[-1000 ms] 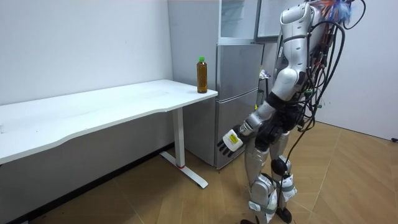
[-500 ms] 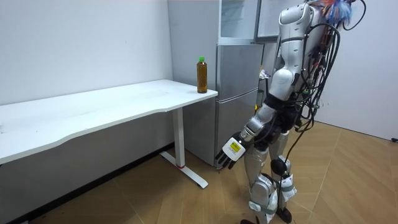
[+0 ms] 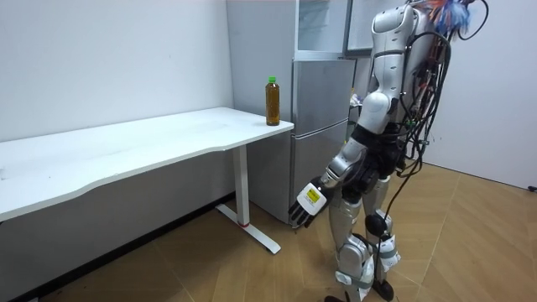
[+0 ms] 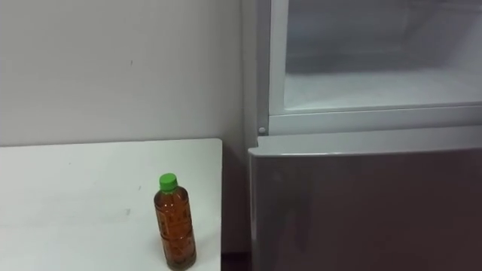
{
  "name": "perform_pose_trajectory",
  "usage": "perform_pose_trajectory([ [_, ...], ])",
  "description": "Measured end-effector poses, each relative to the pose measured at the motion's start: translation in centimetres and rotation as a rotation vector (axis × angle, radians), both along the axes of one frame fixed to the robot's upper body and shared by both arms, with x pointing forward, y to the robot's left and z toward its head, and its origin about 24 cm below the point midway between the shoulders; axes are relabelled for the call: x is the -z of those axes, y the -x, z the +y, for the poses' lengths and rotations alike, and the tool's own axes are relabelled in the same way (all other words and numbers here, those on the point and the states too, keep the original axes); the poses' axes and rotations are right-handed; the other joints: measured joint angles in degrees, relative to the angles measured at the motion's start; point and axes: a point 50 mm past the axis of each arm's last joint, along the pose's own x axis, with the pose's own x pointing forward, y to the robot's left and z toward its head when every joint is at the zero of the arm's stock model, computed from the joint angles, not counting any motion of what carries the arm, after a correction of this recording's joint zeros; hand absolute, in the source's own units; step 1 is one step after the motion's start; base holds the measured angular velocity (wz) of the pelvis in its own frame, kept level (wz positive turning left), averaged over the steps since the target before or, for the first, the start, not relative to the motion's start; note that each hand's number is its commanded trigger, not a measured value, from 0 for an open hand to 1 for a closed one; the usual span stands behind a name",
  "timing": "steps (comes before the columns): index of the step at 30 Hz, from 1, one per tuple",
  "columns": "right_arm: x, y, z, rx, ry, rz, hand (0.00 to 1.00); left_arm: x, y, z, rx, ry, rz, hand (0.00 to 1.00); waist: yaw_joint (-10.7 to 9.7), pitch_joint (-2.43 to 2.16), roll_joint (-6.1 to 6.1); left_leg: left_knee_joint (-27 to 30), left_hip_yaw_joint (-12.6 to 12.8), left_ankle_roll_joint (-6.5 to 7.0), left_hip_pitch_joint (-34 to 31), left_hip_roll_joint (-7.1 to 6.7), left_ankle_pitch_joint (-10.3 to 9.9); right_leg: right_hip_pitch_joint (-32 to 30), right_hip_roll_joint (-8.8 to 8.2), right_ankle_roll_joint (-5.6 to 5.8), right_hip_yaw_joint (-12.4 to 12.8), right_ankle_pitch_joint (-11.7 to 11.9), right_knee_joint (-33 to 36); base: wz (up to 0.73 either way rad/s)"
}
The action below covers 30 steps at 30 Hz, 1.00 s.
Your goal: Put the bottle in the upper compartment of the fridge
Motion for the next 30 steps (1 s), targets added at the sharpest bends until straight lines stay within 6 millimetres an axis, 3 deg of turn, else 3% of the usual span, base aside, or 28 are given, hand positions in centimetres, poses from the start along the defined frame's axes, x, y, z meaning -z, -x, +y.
perform_pose_trajectory([
  [2,-0.3,-0.9,0.1,-0.026,0.0,-0.042,0.0,0.1,0.2,-0.1,-0.002,0.002,0.009,0.0,0.09,-0.15,-0.1,-0.02,0.45,0.0,0.15,0.03,0.0,-0.14,0.0,0.0,0.41,0.0,0.08,-0.1],
  [5,-1.9,-4.1,0.6,-0.097,-0.002,-0.2,0.0,0.1,0.2,0.0,0.0,0.001,0.009,0.0,-0.04,-0.15,-0.05,0.12,0.6,0.02,0.12,0.02,0.01,-0.15,-0.1,0.01,0.31,0.04,0.19,-0.02],
  [7,-3.5,-6.7,1.1,-0.142,-0.016,-0.336,0.0,0.0,-0.1,0.0,0.001,-0.001,-0.002,0.0,0.08,0.01,-0.17,0.13,0.47,0.02,0.07,0.01,0.01,-0.15,-0.1,0.02,0.11,0.04,0.17,0.06],
  [13,-7.7,-10.8,3.1,-0.259,-0.042,-0.602,0.0,-0.2,-0.3,0.2,0.004,-0.005,-0.029,0.0,0.52,0.17,-0.77,0.4,-0.27,0.03,-1.11,0.0,0.0,-0.69,-0.02,-0.01,-0.47,0.07,0.04,0.07],
  [25,-12.4,-13.7,5.3,-0.361,-0.047,-0.84,0.0,-0.2,-0.6,0.3,0.005,-0.009,-0.036,0.0,2.98,0.07,-1.38,0.07,-0.35,0.02,-1.14,-0.04,0.0,-0.69,-0.01,0.0,-0.53,0.1,-0.09,0.0],
  [30,-14.0,-14.5,6.2,-0.408,-0.05,-0.919,0.0,-0.3,-0.6,0.6,0.009,-0.018,-0.035,0.0,3.11,-0.12,-1.7,0.09,-0.5,0.02,-1.91,-0.04,0.0,-1.16,0.03,-0.01,-0.59,0.09,0.04,0.01],
])
